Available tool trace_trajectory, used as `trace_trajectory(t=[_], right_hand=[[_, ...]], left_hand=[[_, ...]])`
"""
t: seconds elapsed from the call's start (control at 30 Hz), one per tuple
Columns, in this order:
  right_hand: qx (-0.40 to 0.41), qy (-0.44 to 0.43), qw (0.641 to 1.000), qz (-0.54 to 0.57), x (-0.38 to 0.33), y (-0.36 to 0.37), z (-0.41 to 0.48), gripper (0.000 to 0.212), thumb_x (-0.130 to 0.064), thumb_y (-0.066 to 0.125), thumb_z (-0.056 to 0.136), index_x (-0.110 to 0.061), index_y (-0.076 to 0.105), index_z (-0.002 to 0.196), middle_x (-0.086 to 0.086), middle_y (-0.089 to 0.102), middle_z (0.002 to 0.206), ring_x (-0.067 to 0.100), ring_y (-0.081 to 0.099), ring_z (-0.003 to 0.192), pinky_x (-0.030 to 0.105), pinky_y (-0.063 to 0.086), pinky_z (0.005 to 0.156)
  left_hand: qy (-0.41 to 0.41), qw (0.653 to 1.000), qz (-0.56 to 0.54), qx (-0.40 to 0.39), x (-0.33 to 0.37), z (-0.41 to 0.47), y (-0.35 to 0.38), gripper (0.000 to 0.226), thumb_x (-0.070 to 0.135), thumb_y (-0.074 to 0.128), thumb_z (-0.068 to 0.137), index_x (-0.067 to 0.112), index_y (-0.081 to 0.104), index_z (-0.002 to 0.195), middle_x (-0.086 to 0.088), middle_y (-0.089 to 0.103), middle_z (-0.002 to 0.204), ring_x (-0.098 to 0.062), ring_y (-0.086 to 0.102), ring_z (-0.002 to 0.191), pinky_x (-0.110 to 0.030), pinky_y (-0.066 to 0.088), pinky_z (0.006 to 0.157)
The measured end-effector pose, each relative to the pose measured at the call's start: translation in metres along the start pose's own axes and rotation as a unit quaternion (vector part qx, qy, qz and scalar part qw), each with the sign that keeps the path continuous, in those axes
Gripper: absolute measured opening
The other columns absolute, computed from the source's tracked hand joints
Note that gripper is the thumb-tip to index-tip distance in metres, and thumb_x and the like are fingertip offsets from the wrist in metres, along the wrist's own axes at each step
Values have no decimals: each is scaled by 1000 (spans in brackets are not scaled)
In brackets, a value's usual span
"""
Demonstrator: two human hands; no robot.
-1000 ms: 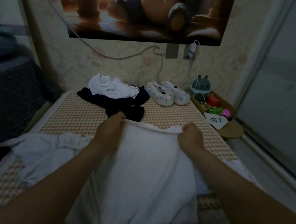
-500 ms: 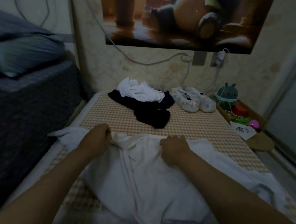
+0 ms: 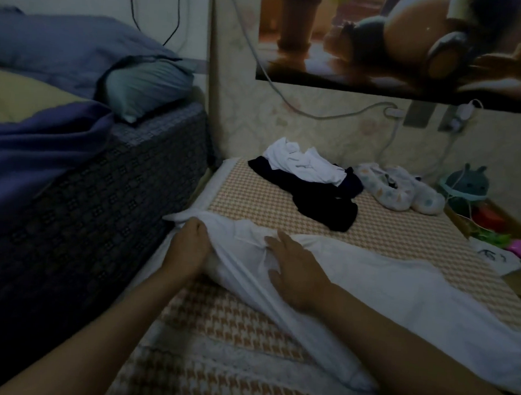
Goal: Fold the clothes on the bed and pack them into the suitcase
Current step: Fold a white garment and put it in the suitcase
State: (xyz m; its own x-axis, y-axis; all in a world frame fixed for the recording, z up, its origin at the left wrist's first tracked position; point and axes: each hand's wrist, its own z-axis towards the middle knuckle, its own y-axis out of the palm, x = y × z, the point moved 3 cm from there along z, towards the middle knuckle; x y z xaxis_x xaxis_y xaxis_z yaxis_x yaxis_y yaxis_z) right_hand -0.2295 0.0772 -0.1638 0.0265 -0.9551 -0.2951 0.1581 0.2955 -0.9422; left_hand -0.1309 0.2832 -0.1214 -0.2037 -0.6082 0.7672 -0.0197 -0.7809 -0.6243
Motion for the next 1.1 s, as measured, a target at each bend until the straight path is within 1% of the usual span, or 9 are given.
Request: trace_trajectory(t=[0.13, 0.23, 0.3, 0.43, 0.53, 0.67, 0.83, 0.97, 1.1], right_hand=[[-39, 39, 998, -25, 10, 6, -5, 79, -60, 26, 86, -23, 11, 154, 6, 19, 159, 22, 24, 143, 40, 23, 115], [-49, 29, 997, -47, 16, 10, -6, 88, -61, 20, 78, -21, 9, 155, 4, 24, 157, 22, 27, 142, 39, 22, 116], [-47, 20, 999, -18, 14, 5, 1, 82, -48, 41, 84, -21, 8, 154, 2, 21, 158, 21, 23, 143, 36, 16, 118], [-68, 43, 997, 18, 12, -6, 30, 83, -33, 55, 90, -22, 4, 155, 1, 18, 159, 18, 18, 145, 36, 8, 120], [-88, 63, 993, -38, 18, -11, 49, 74, -49, 50, 90, -26, 17, 153, 0, 34, 153, 22, 29, 140, 44, 8, 118], [-38, 25, 996, -78, 14, -25, 57, 31, -53, 61, 82, -35, 65, 106, -9, 62, 107, 19, 51, 114, 45, 13, 113], [47, -145, 984, -89, 24, -24, 44, 17, -48, 65, 70, -32, 62, 70, -12, 56, 84, 11, 50, 88, 41, 24, 108], [-44, -149, 988, -21, 22, -34, 32, 45, -51, 64, 75, -22, 38, 52, -5, 41, 51, 9, 39, 49, 23, 31, 55], [-126, -2, 979, 162, 30, -39, 34, 55, -47, 61, 89, -18, 47, 44, -8, 44, 45, 4, 40, 45, 25, 34, 53]], left_hand=[[56, 966, 168, -187, -19, 13, -18, 8, 16, 48, 95, 14, 55, 91, -12, 60, 97, -28, 58, 94, -33, 46, 79], [40, 807, 358, -468, -44, -2, -17, 10, 10, 58, 85, 20, 60, 86, -3, 63, 90, -20, 59, 83, -30, 49, 71], [11, 747, 419, -516, -46, -6, -15, 12, 13, 65, 83, 19, 69, 93, -5, 68, 95, -19, 60, 81, -26, 48, 66], [95, 815, 465, -332, -17, 21, 3, 40, 23, 57, 89, 15, 57, 128, -9, 53, 135, -25, 51, 121, -31, 43, 99], [249, 905, 271, -214, 3, 35, 29, 35, 11, 54, 90, 24, 59, 122, -1, 58, 123, -18, 56, 107, -22, 42, 83], [378, 884, 150, -231, 9, 36, 59, 53, 3, 53, 88, 21, 49, 138, 5, 43, 144, -5, 39, 128, -18, 34, 103], [411, 860, 224, -201, 29, 30, 63, 16, 23, 55, 82, 31, 67, 90, 10, 66, 91, -10, 59, 80, -22, 36, 59], [365, 870, 224, -245, 32, 29, 45, 20, 27, 58, 77, 28, 44, 63, 8, 52, 64, -10, 47, 61, -29, 34, 52], [271, 849, 268, -365, 13, 25, 34, 20, 35, 51, 66, 17, 55, 58, 2, 60, 69, -17, 58, 68, -35, 50, 65]])
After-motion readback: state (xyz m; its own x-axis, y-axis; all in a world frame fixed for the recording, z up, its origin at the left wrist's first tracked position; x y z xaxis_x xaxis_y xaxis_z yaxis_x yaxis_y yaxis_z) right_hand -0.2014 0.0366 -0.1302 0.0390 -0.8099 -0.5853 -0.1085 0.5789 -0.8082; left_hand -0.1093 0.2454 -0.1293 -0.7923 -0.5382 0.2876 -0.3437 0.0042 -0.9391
